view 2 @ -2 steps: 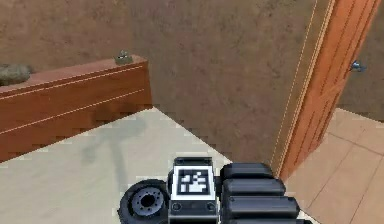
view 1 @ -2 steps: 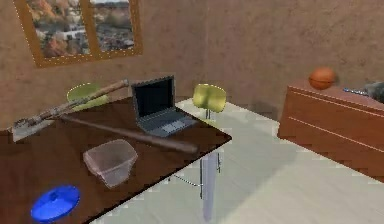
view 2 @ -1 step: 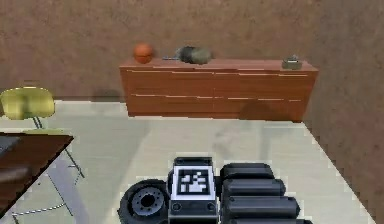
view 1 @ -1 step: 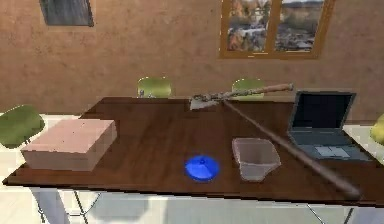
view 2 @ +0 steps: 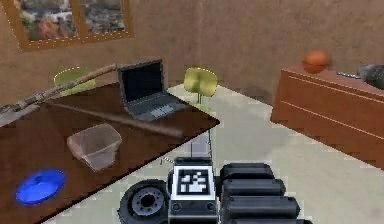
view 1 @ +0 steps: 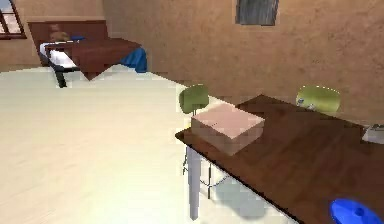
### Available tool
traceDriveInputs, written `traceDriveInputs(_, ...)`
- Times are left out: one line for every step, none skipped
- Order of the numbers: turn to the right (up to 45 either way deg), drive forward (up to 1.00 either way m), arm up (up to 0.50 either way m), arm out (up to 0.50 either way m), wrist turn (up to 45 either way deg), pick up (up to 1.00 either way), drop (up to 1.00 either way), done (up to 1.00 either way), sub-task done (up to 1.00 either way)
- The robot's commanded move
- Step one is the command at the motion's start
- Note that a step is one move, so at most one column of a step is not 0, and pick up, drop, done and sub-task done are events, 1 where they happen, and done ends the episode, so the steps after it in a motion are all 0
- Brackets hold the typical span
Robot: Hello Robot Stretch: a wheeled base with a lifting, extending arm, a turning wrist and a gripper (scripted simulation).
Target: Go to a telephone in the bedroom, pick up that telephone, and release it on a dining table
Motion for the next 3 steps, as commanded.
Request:
traceDriveInputs(-27.0,0.0,0.0,0.0,0.0,0.0,0.0,0.0,0.0)
traceDriveInputs(-3.0,0.0,0.0,0.0,0.0,0.0,0.0,0.0,0.0)
traceDriveInputs(45.0,0.0,0.0,0.0,0.0,0.0,0.0,0.0,0.0)
